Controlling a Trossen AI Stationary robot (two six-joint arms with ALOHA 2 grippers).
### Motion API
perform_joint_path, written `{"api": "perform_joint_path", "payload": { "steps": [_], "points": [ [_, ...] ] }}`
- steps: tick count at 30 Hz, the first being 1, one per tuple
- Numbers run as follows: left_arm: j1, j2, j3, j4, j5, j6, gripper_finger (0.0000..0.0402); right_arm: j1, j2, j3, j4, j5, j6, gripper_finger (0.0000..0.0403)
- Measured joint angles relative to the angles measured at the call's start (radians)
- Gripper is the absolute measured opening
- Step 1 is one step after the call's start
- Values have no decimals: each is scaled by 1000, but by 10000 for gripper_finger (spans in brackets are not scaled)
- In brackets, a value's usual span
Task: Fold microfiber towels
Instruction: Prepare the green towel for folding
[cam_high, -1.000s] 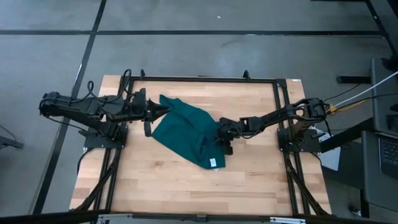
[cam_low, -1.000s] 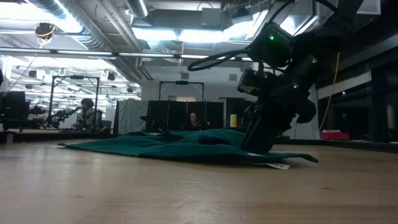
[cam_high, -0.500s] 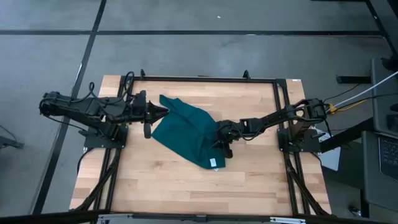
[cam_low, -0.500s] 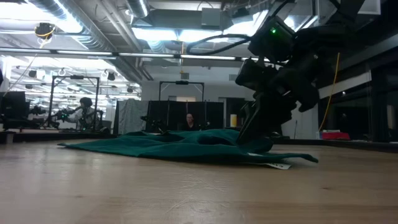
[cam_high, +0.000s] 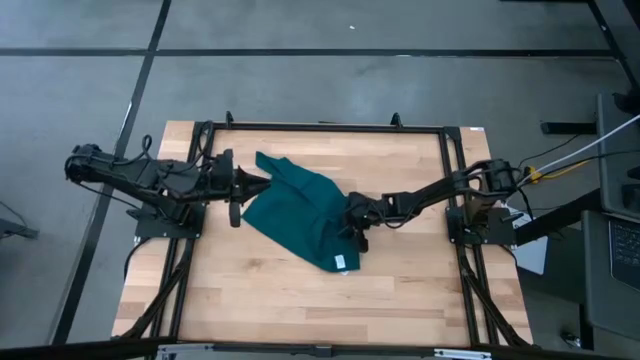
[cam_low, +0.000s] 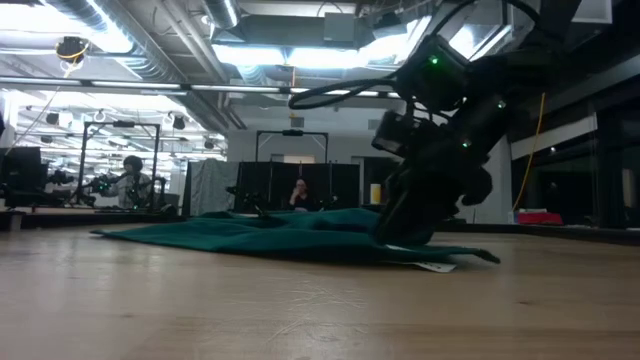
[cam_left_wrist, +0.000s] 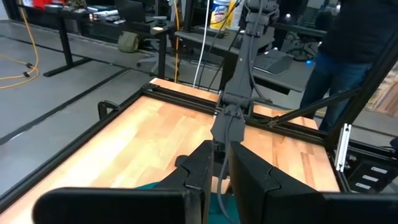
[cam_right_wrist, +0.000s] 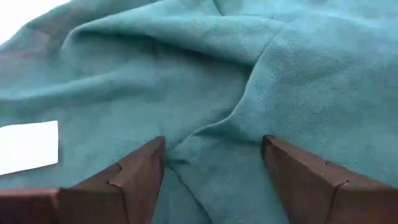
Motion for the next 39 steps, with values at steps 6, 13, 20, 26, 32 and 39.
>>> {"api": "perform_joint_path", "payload": {
  "steps": [6,13,20,26,32,39],
  "points": [
    [-10,0,0,-1,-8,-9,47,16,10,56,-47,44,-18,178],
    [-15,0,0,-1,-7,-14,47,12,12,121,-108,-7,-71,45],
    [-47,0,0,-1,-27,-28,47,15,11,155,-98,-135,-29,38],
    [-78,0,0,-1,-66,-30,47,15,11,157,-92,-136,9,119],
    [-101,0,0,-1,-95,-30,47,12,11,157,-83,-132,32,156],
    [-120,0,0,-1,-114,-30,47,12,10,158,-84,-98,25,90]
  ]
}}
